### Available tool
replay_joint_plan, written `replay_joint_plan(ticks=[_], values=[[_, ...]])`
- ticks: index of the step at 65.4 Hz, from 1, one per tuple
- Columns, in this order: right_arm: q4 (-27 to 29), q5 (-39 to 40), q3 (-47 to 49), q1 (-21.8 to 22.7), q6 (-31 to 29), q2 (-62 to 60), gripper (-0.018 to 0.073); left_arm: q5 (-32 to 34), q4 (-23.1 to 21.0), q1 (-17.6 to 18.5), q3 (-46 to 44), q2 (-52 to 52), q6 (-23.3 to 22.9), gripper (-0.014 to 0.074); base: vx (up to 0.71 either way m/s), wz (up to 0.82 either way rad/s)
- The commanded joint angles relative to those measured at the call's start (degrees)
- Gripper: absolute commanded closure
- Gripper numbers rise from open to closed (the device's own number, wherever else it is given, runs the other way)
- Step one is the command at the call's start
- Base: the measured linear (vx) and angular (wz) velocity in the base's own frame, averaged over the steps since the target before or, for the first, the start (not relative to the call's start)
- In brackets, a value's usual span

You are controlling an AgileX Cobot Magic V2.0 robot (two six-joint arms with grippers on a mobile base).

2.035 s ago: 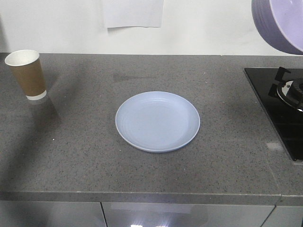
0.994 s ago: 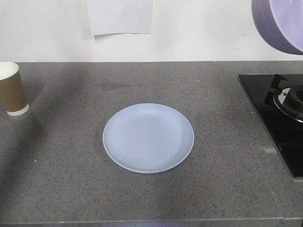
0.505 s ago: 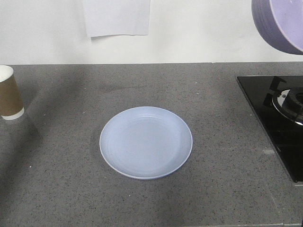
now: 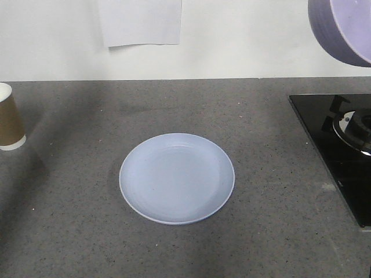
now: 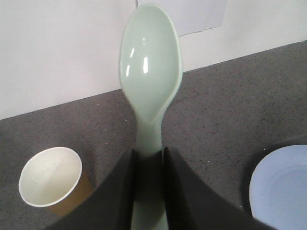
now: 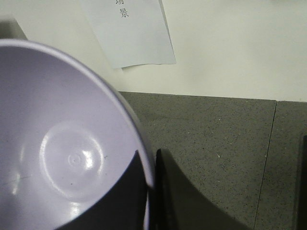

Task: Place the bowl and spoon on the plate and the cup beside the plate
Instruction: 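Approach until the blue plate is centered in front of the robot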

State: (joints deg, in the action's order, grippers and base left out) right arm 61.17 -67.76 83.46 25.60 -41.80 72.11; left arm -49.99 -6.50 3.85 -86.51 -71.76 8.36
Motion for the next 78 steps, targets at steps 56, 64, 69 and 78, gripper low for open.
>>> replay_joint_plan(ticks=[56, 64, 69, 78], values=[[3.7, 1.91, 1.66, 0.23, -0.47, -1.41, 0.0565, 3.82, -0.75, 0.22, -1.53, 1.34, -0.42, 0.0603, 0.03, -0.01], [3.7, 1.91, 1.66, 0.23, -0.47, -1.41, 0.0565, 3.82, -0.75, 0.22, -1.53, 1.34, -0.42, 0.0603, 0.04, 0.02], [3.7, 1.91, 1.66, 0.23, -0.47, -1.41, 0.0565, 3.82, -0.75, 0.22, -1.53, 1.34, -0.42, 0.0603, 0.03, 0.01], [3.7, 1.91, 1.66, 0.23, -0.47, -1.41, 0.0565, 3.82, -0.75, 0.22, -1.53, 1.34, -0.42, 0.0603, 0.03, 0.02]])
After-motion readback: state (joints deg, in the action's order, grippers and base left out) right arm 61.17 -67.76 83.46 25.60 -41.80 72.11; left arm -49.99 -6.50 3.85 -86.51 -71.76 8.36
